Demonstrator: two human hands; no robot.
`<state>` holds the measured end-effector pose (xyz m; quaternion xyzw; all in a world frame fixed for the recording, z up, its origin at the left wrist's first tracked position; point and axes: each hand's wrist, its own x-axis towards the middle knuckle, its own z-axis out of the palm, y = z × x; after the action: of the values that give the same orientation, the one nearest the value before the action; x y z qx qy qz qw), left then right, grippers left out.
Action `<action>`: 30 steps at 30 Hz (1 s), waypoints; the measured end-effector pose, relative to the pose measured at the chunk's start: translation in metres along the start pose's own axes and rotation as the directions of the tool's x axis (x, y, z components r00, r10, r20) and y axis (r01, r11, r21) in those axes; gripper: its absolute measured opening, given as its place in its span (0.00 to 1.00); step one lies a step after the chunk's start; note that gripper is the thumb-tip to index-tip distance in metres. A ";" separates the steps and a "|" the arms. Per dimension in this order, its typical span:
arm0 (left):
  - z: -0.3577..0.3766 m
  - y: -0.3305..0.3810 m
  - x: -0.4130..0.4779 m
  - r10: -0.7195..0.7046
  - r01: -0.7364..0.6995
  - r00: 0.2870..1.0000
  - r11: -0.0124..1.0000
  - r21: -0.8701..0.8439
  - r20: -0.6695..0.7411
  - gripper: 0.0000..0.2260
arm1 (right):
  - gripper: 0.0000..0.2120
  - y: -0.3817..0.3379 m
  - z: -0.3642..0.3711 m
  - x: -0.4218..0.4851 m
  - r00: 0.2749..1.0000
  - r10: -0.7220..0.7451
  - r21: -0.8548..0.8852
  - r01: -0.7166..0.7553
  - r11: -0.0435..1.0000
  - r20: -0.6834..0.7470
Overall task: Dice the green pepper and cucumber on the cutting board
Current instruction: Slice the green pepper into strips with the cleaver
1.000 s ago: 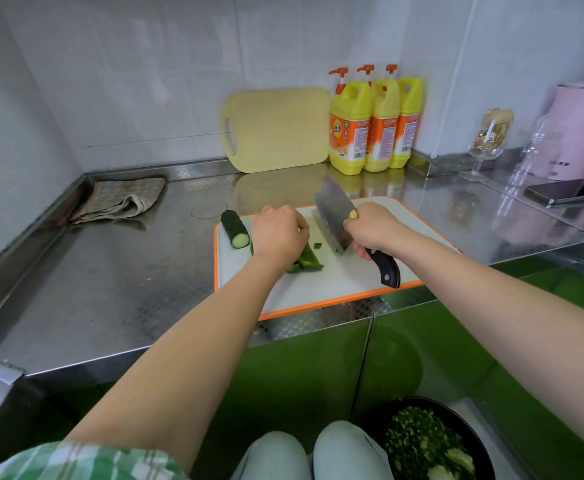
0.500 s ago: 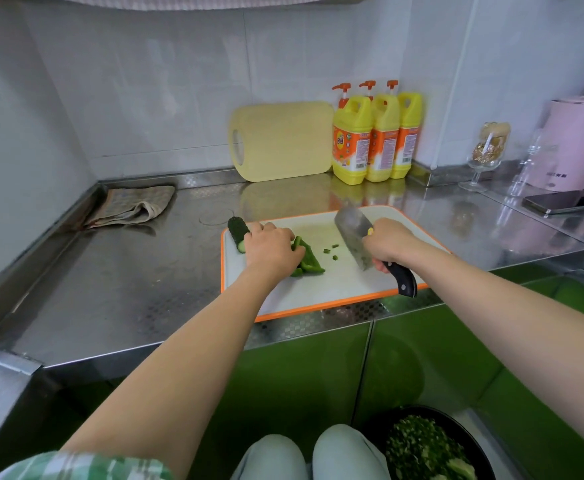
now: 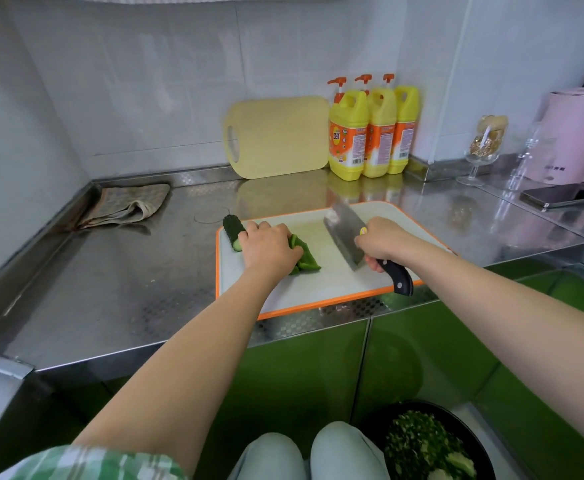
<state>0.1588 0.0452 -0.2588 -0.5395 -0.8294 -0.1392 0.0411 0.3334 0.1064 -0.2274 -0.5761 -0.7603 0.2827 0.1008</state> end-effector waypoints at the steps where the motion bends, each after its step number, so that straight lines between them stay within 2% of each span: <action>1: 0.001 0.000 0.000 0.004 -0.004 1.000 1.000 -0.011 -0.014 0.16 | 0.19 0.003 -0.005 -0.001 0.999 0.020 -0.009 -0.020 1.000 -0.025; 5: 0.002 0.000 0.002 0.019 -0.022 0.998 0.999 -0.043 -0.065 0.14 | 0.17 0.003 -0.012 -0.003 0.997 0.014 -0.054 -0.018 0.998 -0.079; 9: 0.001 0.003 0.005 0.003 -0.005 0.999 0.999 -0.045 -0.046 0.12 | 0.15 -0.005 0.007 -0.001 0.995 -0.092 0.029 0.091 0.995 0.027; 11: 0.000 0.004 0.005 -0.007 0.004 0.999 0.998 -0.069 -0.041 0.11 | 0.14 -0.003 0.008 0.001 0.996 -0.079 0.026 0.077 0.997 0.052; 14: -0.002 0.004 0.007 -0.023 0.020 0.999 0.996 -0.091 -0.031 0.09 | 0.13 0.004 -0.006 0.002 1.000 0.009 -0.070 -0.010 0.998 -0.009; 17: -0.003 0.004 0.011 -0.047 0.046 0.999 0.993 -0.106 -0.010 0.16 | 0.10 0.011 -0.020 0.000 0.996 0.050 -0.130 -0.060 0.990 -0.079; 22: -0.002 0.010 0.018 -0.050 0.052 0.998 0.997 -0.065 0.030 0.20 | 0.12 0.014 -0.007 0.001 0.996 -0.087 0.047 0.086 0.995 0.015; 25: 0.000 0.017 0.019 -0.034 0.035 0.999 0.999 -0.023 0.036 0.22 | 0.13 0.017 -0.009 0.006 0.999 -0.048 0.026 0.048 0.999 0.009; 28: 0.001 0.024 0.019 -0.028 0.027 0.999 1.000 0.004 0.040 0.22 | 0.11 0.024 -0.021 0.005 0.997 0.016 0.005 -0.016 1.000 -0.077; 30: 0.004 0.027 0.019 -0.028 0.027 0.998 0.999 0.026 0.051 0.22 | 0.12 0.026 -0.025 0.003 0.997 -0.013 0.010 0.014 1.000 -0.075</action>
<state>0.1758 0.0734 -0.2531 -0.5309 -0.8392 -0.1153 0.0250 0.3655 0.1214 -0.2220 -0.5806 -0.7583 0.2642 0.1344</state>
